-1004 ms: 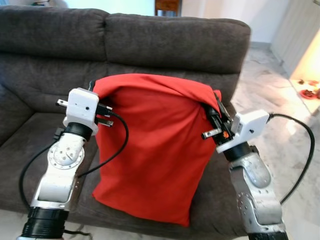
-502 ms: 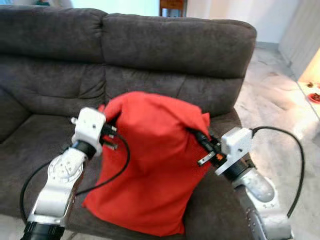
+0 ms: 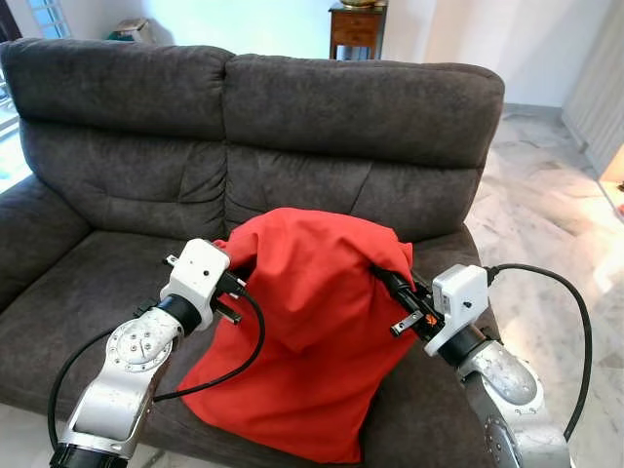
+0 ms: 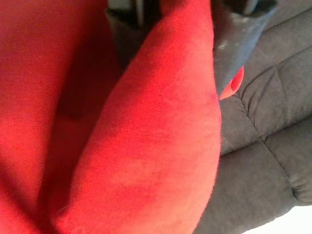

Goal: Move the pillow to the sofa from floor

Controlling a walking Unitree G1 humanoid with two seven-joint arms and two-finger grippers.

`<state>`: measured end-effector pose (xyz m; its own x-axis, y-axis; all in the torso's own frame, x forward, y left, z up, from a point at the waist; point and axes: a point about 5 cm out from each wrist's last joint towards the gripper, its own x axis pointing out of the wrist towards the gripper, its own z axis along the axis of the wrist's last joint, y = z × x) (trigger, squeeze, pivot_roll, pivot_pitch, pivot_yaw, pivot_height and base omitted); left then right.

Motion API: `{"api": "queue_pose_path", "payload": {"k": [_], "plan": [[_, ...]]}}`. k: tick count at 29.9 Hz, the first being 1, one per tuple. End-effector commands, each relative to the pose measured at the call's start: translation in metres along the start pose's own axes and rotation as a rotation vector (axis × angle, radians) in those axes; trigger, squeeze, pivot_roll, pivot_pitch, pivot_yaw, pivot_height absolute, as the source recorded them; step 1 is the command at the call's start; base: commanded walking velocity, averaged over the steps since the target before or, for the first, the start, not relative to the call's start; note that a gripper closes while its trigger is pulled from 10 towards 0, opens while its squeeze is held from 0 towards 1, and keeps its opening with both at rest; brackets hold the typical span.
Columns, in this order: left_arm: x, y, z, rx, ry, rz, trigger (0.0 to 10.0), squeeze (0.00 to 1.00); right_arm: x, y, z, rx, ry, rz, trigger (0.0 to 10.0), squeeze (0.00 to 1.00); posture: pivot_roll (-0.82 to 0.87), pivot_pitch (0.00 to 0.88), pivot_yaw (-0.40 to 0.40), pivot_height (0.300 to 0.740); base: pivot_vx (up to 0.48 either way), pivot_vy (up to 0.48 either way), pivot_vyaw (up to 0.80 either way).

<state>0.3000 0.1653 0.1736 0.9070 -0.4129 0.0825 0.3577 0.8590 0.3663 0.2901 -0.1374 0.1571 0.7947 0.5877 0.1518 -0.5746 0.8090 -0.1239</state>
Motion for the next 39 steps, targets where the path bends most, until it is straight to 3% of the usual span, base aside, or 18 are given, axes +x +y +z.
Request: {"api": "queue_pose_path", "payload": {"k": [1,18,27,35,39], "plan": [[0.003,-0.016,0.003,0.003,-0.006,-0.093,10.0,1.00,0.005,0.008,0.005,0.003,-0.030,0.053,10.0,1.00,0.01,0.102,0.017,0.740,0.000,0.000,0.00],[0.005,-0.024,0.005,-0.005,-0.020,-0.118,10.0,1.00,0.008,0.009,0.007,-0.024,-0.042,0.048,10.0,1.00,0.01,0.101,0.010,0.740,0.000,0.000,0.00],[0.005,-0.025,0.006,-0.001,-0.024,-0.124,10.0,1.00,0.006,0.001,0.008,-0.029,-0.054,-0.004,10.0,1.00,0.01,0.102,0.011,0.740,0.000,0.000,0.00],[0.005,-0.025,0.007,0.005,-0.029,-0.121,10.0,1.00,0.004,-0.015,0.006,-0.066,-0.043,-0.136,10.0,1.00,0.01,0.102,0.013,0.740,0.000,0.000,0.00],[0.006,-0.025,0.007,0.005,-0.028,-0.126,10.0,1.00,0.002,-0.032,0.011,-0.120,-0.061,-0.278,10.0,1.00,0.01,0.099,0.014,0.740,0.000,0.000,0.00]]}}
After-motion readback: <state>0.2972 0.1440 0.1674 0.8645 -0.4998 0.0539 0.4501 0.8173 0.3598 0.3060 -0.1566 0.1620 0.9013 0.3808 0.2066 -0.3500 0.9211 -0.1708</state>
